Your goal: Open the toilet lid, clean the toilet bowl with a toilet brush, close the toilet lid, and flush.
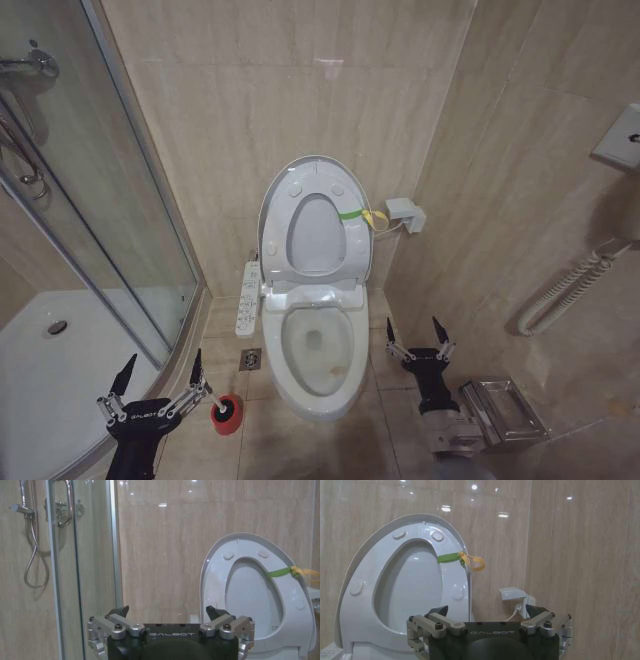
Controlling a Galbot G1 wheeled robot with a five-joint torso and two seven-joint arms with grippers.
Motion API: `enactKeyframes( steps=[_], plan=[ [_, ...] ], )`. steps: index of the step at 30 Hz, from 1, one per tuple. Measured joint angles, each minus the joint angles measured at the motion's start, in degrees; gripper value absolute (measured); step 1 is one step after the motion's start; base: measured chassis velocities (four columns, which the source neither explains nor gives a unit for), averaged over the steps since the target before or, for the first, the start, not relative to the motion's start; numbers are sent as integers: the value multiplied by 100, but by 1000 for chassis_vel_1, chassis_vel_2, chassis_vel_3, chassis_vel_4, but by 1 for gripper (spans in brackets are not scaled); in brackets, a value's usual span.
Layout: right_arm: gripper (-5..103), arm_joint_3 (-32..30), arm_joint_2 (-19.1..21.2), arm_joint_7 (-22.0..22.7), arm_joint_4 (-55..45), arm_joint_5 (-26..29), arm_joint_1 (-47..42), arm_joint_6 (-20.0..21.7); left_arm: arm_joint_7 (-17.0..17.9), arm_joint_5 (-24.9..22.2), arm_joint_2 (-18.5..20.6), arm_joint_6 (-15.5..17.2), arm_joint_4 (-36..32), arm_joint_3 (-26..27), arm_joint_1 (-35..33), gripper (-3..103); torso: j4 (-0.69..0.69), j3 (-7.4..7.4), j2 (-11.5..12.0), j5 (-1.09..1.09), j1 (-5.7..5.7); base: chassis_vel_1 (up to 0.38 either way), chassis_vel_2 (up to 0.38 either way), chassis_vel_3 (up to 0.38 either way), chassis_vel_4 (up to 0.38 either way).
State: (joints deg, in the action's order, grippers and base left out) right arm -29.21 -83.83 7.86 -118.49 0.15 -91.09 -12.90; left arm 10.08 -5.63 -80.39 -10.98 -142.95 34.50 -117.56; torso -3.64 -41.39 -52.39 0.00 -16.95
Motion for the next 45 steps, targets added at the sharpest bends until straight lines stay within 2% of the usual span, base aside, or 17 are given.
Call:
enactKeyframes(
  steps=[38, 42, 45],
  plan=[
    [100, 0, 0, 0, 0, 0, 0, 0, -4, -4, -1, 14, 10, 0, 28, 100, 0, 0, 0, 0, 0, 0, 0, 0, 0],
    [100, 0, 0, 0, 0, 0, 0, 0, -96, -94, -32, 264, 269, 10, 409, 100, 0, 0, 0, 0, 0, 0, 0, 0, 0],
    [100, 0, 0, 1, 0, 0, 0, 0, -243, -247, -79, 649, 658, 34, 982, 97, 0, 0, 0, 0, 0, 0, 0, 0, 0]
  ],
)
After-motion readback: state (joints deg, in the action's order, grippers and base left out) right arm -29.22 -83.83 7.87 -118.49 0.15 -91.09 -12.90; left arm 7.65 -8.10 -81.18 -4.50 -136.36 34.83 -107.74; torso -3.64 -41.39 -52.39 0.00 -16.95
